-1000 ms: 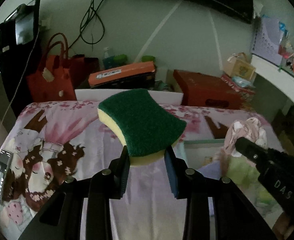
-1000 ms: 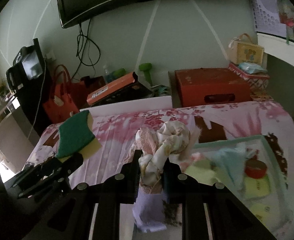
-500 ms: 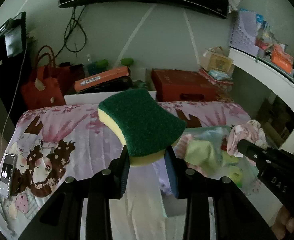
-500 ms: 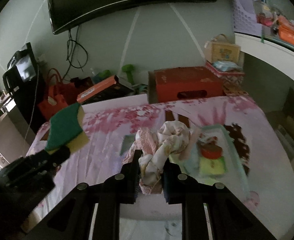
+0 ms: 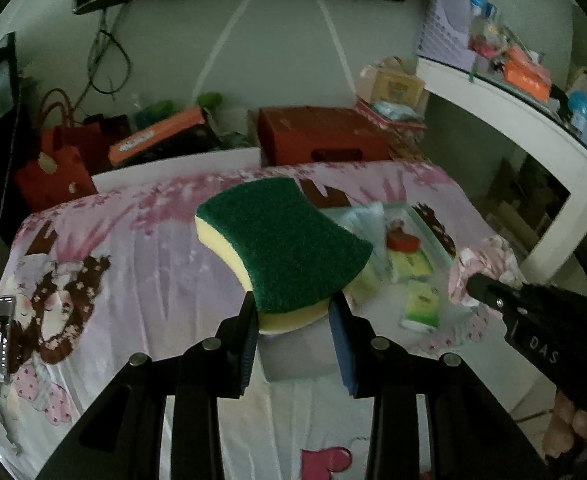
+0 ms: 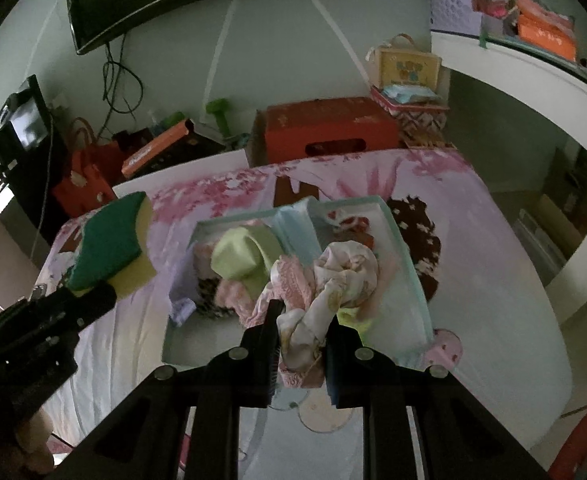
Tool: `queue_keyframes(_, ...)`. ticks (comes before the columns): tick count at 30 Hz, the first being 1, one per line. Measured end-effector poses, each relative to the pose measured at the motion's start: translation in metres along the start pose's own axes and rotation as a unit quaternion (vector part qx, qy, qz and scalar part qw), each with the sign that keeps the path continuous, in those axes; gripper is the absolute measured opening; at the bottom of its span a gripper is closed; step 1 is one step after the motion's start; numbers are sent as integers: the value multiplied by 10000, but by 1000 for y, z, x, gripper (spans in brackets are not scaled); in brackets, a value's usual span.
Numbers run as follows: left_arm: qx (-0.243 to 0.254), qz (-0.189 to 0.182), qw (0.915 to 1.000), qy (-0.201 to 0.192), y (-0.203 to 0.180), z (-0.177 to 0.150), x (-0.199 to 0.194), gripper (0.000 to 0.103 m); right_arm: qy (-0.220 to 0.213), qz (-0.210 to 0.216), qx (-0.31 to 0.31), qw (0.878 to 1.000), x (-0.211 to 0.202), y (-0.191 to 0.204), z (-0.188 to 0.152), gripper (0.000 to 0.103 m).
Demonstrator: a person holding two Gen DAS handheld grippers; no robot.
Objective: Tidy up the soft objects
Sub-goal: 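Carry scrunchie and sponge over the mint tray with both tools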
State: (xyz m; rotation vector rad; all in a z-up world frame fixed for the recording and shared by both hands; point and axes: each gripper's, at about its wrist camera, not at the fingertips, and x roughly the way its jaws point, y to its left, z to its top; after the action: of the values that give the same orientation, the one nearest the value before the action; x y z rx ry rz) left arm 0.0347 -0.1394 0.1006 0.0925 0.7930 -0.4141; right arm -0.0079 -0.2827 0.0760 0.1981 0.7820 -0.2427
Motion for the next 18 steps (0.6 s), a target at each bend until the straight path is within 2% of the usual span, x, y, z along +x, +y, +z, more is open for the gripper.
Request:
queue_keyframes(8, 308, -221, 9984, 413, -34, -13, 18, 37, 188, -93, 106, 9997, 9, -25, -8, 20)
queue_keyframes(18, 630, -226, 9952, 715, -55, -15, 48, 37, 346, -14, 162, 9993, 37, -36, -8, 20)
